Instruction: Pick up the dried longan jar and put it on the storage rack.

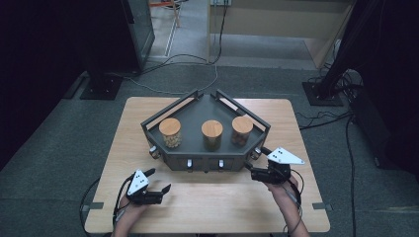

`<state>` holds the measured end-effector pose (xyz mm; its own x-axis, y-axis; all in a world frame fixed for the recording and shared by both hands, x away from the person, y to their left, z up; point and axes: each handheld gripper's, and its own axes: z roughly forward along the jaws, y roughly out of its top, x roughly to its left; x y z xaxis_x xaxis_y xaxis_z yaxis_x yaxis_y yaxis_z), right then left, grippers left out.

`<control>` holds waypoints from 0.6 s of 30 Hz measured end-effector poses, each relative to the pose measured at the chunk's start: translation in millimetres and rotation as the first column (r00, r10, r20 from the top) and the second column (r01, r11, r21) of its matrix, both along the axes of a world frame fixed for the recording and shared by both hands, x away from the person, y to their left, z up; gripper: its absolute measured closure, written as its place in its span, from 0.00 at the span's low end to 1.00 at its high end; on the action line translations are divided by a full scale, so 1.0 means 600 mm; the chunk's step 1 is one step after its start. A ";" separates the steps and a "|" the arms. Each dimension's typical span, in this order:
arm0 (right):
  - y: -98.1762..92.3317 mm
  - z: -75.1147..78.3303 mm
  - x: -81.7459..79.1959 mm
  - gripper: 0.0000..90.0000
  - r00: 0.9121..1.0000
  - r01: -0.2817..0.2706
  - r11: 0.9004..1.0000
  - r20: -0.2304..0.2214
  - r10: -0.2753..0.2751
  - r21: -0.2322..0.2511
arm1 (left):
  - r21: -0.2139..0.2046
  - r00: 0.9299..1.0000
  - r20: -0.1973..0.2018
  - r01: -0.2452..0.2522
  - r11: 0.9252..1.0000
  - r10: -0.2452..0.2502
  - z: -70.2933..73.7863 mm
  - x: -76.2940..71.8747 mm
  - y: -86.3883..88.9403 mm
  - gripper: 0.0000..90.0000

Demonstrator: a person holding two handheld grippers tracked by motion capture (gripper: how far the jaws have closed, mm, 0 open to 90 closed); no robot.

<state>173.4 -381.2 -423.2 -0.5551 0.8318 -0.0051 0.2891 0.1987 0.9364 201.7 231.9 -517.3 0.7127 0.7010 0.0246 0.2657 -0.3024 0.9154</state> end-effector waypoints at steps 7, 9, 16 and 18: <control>-0.007 -0.032 -0.015 0.21 0.999 -0.028 0.999 0.029 0.028 0.021 | -0.002 1.000 0.000 0.000 1.000 0.000 0.000 0.000 0.000 0.12; -0.009 -0.040 -0.017 0.21 0.999 -0.034 0.999 0.030 0.033 0.023 | -0.002 1.000 -0.001 0.000 1.000 0.000 0.000 0.000 0.001 0.12; -0.010 -0.061 -0.022 0.21 0.998 -0.052 0.998 0.039 0.051 0.018 | -0.003 1.000 -0.001 -0.001 1.000 0.001 0.000 0.000 0.001 0.12; -0.011 -0.067 -0.023 0.21 0.997 -0.061 0.998 0.041 0.061 0.016 | -0.003 1.000 0.000 0.000 1.000 0.000 0.000 0.000 0.001 0.12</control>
